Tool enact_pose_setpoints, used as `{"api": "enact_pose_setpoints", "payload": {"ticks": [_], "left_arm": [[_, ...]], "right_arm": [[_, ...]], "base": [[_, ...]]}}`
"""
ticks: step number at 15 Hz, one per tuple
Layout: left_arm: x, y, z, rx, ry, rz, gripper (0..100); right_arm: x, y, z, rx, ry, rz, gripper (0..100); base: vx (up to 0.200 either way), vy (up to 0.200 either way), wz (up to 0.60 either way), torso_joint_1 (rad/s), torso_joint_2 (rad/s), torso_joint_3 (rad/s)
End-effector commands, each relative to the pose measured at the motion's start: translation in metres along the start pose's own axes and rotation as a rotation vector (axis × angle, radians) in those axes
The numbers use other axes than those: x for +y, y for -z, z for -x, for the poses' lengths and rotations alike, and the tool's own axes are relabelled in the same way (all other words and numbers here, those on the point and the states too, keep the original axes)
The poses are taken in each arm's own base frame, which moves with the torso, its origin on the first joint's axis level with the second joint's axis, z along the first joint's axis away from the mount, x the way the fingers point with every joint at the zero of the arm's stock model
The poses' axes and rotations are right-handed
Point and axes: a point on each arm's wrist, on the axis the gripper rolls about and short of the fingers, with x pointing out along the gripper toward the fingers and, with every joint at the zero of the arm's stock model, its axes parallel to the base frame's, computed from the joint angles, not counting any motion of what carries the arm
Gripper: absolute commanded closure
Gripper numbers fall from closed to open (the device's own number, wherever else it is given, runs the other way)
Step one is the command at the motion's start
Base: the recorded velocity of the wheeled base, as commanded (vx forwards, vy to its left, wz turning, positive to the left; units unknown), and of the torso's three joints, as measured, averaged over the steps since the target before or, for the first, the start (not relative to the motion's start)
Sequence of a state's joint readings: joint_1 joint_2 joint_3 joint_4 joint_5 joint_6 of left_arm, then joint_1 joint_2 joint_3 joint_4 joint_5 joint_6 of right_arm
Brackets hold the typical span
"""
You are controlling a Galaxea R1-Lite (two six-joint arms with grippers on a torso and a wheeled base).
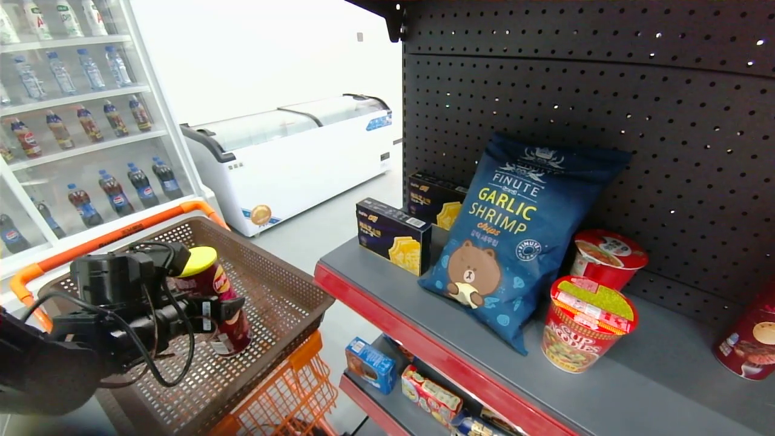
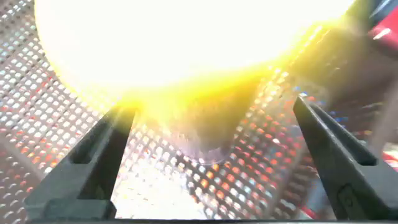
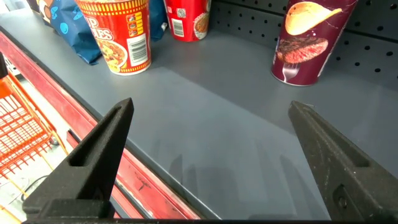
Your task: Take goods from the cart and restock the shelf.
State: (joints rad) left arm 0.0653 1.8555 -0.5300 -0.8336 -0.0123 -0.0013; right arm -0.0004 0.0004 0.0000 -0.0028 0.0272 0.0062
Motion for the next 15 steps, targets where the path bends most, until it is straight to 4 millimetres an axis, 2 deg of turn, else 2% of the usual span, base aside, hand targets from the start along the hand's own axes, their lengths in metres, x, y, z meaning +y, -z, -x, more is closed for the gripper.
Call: {"api": "enact_pose_setpoints", "payload": {"ticks": [1, 5, 7, 12, 15], "left_arm": [[-0.002, -0.033, 0.032, -0.120, 0.049, 0.012, 0], [-0.002, -0.021, 0.035, -0.097, 0.058, 0.005, 0], [-0.001, -0.005, 0.035, -0.078, 0.051, -0.023, 0], [0.002, 0.016, 0.002, -0.155, 0.035, -0.047, 0], [0.002, 0.025, -0.008, -0.143, 0.029, -0.046, 0]], "right_arm": [[0.000, 0.000, 0.000, -0.001, -0.001, 0.000, 0], [0.000, 0.000, 0.000, -0.001, 0.001, 0.000, 0], [0.000, 0.000, 0.000, -0.001, -0.001, 0.000, 0], [0.000, 0.000, 0.000, -0.001, -0.001, 0.000, 0], [0.000, 0.000, 0.000, -0.001, -0.001, 0.000, 0]], "base": [[0.000, 0.000, 0.00, 0.000, 0.00, 0.000], [0.000, 0.000, 0.00, 0.000, 0.00, 0.000], [0.000, 0.000, 0.00, 0.000, 0.00, 0.000], [0.000, 0.000, 0.00, 0.000, 0.00, 0.000], [0.000, 0.000, 0.00, 0.000, 0.00, 0.000]]}}
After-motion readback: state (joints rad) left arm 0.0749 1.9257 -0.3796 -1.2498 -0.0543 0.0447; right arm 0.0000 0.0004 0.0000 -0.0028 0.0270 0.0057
